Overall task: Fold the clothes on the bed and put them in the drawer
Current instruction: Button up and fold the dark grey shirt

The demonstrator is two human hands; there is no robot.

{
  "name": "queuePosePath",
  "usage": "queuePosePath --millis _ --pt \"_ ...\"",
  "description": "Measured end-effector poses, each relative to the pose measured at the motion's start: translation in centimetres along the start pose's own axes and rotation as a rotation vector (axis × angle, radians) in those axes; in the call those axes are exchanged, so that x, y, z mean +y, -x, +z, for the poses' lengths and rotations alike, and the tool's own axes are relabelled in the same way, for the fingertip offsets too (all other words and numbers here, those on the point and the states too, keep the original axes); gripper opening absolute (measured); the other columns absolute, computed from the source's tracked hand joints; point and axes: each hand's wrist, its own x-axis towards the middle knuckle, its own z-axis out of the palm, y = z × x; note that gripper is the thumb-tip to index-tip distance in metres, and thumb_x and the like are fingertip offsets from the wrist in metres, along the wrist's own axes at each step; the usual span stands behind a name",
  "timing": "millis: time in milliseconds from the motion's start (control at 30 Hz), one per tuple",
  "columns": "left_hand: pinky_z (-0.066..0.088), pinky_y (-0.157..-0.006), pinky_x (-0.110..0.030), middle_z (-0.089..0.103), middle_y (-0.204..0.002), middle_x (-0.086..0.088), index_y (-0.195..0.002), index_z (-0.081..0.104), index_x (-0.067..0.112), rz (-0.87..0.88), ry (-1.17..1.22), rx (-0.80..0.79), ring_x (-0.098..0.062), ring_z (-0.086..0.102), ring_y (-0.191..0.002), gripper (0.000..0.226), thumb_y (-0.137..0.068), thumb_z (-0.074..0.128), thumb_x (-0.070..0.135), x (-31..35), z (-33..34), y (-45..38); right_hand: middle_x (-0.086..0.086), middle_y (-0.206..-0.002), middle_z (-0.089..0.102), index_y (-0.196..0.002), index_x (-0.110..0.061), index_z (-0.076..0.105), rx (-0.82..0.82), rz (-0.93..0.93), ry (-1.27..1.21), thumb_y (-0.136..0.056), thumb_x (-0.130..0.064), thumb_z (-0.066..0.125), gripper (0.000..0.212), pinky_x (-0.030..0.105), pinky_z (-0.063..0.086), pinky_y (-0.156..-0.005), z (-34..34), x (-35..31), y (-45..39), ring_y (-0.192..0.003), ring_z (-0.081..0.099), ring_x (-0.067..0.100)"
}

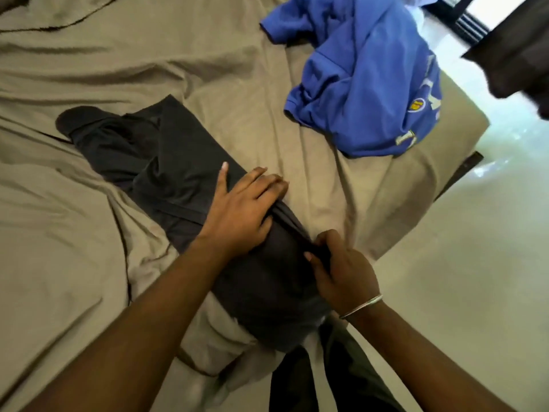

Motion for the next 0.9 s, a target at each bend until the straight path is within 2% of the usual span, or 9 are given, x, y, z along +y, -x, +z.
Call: queuePosePath --millis 67,133,267,367,467,600,667,733,900 --pt "0.019 -0.111 -0.063 0.067 -0.115 0.0 -0.118 0.069 0.024 0.141 -0.025 -0.057 -0.023 0.06 -0.114 0.045 -0.083 0.043 0.035 -1.0 -0.4 -1.2 0.0 -0.085 0.062 -0.107 -0.015 0.055 -0.039 0.02 -0.065 -0.077 -0.022 0.074 0.036 0.022 0.041 -0.061 0.0 1.1 1.1 -0.071 0.06 0.022" --pt "0.029 -0.107 -0.058 0.07 -0.106 0.0 -0.106 0.073 0.023 0.216 -0.017 -0.07 -0.024 0.065 -0.103 0.039 -0.084 0.042 0.034 -1.9 -0.7 -1.4 0.003 -0.093 0.065 -0.102 -0.012 0.062 -0.081 0.047 -0.11 -0.072 -0.018 0.076 0.033 0.019 0.042 -0.069 0.3 2.9 2.3 -0.079 0.062 0.023" --pt "0.039 -0.098 -0.048 0.071 -0.105 -0.003 -0.099 0.075 0.019 0.265 0.013 -0.005 -0.027 0.066 -0.099 0.027 -0.086 0.051 0.024 -2.6 -0.2 -1.0 -0.004 -0.077 0.054 -0.084 -0.019 0.052 -0.055 0.026 -0.211 -0.082 -0.027 0.061 0.012 0.023 0.042 -0.059 0.8 6.7 5.5 -0.064 0.051 0.016" --pt "0.045 -0.093 -0.05 0.072 -0.101 -0.006 -0.091 0.075 0.015 0.261 0.08 0.066 -0.03 0.067 -0.093 0.015 -0.084 0.062 0.011 -2.6 0.4 -1.1 0.0 -0.073 0.055 -0.088 -0.023 0.042 -0.042 -0.052 -0.175 -0.087 -0.03 0.058 0.017 0.025 0.042 -0.055 1.9 8.2 7.4 -0.058 0.05 0.02" --pt "0.045 -0.093 -0.052 0.07 -0.099 -0.01 -0.089 0.074 0.01 0.276 0.1 0.077 -0.033 0.066 -0.09 0.013 -0.084 0.062 0.007 -2.6 0.5 -1.2 0.008 -0.087 0.066 -0.112 -0.02 0.044 -0.108 0.028 -0.067 -0.085 -0.044 0.058 0.039 0.036 0.054 -0.063 3.6 9.2 8.1 -0.072 0.064 0.032" --pt "0.042 -0.095 -0.054 0.065 -0.093 -0.02 -0.088 0.071 0.003 0.298 0.099 0.064 -0.038 0.062 -0.085 0.007 -0.087 0.064 0.004 -3.0 0.7 -1.0 0.014 -0.076 0.058 -0.089 -0.012 0.047 0.161 -0.13 0.134 -0.078 -0.01 0.061 0.018 0.032 0.043 -0.05 4.1 10.0 8.2 -0.062 0.052 0.032" --pt "0.035 -0.106 -0.053 0.059 -0.088 -0.021 -0.086 0.067 -0.001 0.172 0.156 0.044 -0.034 0.055 -0.085 0.012 -0.088 0.061 0.01 -3.1 1.1 -0.4 0.016 -0.076 0.055 -0.086 -0.01 0.048 0.237 -0.164 0.115 -0.076 -0.002 0.061 0.019 0.032 0.038 -0.054 4.1 10.3 8.8 -0.064 0.047 0.03" --pt "0.026 -0.115 -0.051 0.056 -0.089 -0.021 -0.089 0.064 0.0 0.103 0.198 0.026 -0.03 0.05 -0.089 0.017 -0.088 0.056 0.014 -3.0 1.4 0.2 0.016 -0.079 0.056 -0.09 -0.01 0.049 0.177 -0.218 0.122 -0.08 -0.004 0.058 0.014 0.034 0.039 -0.057 4.7 11.2 10.1 -0.068 0.048 0.031" --pt "0.035 -0.105 -0.063 0.059 -0.096 -0.026 -0.095 0.054 0.007 0.241 0.117 0.053 -0.042 0.058 -0.089 0.011 -0.086 0.06 0.006 -3.2 1.7 0.5 0.012 -0.088 0.067 -0.097 -0.007 0.066 -0.023 -0.12 0.378 -0.08 -0.022 0.063 0.023 0.029 0.052 -0.06 5.0 14.4 12.1 -0.078 0.06 0.026"
